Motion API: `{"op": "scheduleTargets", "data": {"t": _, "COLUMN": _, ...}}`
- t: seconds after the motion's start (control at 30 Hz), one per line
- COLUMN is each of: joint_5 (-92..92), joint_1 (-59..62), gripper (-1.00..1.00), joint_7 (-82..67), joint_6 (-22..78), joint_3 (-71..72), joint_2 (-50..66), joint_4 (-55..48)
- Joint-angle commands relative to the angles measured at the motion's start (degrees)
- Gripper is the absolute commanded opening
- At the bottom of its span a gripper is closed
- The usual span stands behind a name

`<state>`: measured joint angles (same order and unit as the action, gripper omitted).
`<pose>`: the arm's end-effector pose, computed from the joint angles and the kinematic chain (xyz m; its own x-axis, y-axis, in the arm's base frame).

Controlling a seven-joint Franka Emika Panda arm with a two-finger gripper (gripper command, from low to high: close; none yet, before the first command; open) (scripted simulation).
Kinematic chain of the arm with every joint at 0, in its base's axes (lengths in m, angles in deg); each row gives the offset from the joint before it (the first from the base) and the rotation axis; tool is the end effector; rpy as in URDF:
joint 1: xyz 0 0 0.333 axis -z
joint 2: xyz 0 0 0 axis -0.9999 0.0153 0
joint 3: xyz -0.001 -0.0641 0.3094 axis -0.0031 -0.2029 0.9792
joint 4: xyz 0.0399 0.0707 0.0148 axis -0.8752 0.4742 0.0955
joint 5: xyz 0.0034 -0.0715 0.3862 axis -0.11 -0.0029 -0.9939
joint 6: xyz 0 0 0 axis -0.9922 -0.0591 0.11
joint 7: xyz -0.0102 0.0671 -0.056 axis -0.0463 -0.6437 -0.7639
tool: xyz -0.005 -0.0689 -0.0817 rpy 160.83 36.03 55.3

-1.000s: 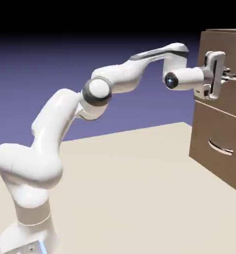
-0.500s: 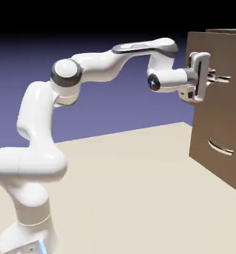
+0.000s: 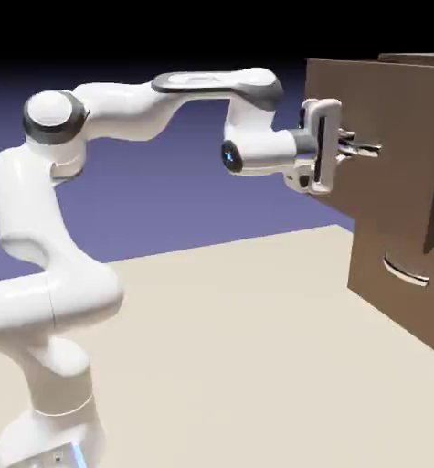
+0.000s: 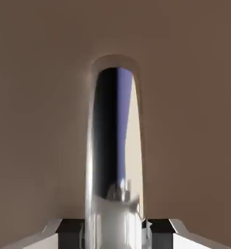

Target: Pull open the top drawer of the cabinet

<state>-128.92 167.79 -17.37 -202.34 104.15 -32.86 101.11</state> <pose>0.5345 0.0922 0.5346 0.0009 -0.7071 -0.7071 -0.0007 0.7071 -0.7071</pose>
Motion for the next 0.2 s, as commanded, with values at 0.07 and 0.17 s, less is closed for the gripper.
{"op": "scheduleTargets", "data": {"t": 0.07, "joint_5": -1.66, "joint_1": -5.48, "gripper": -1.00, "joint_7": -3.68, "joint_6": -0.31, "joint_3": -3.83, "joint_2": 1.18, "joint_4": 3.31}}
{"op": "scheduleTargets", "data": {"t": 0.17, "joint_5": -5.22, "joint_1": -7.70, "gripper": -1.00, "joint_7": -10.92, "joint_6": -1.46, "joint_3": -4.95, "joint_2": 4.96, "joint_4": 3.11}}
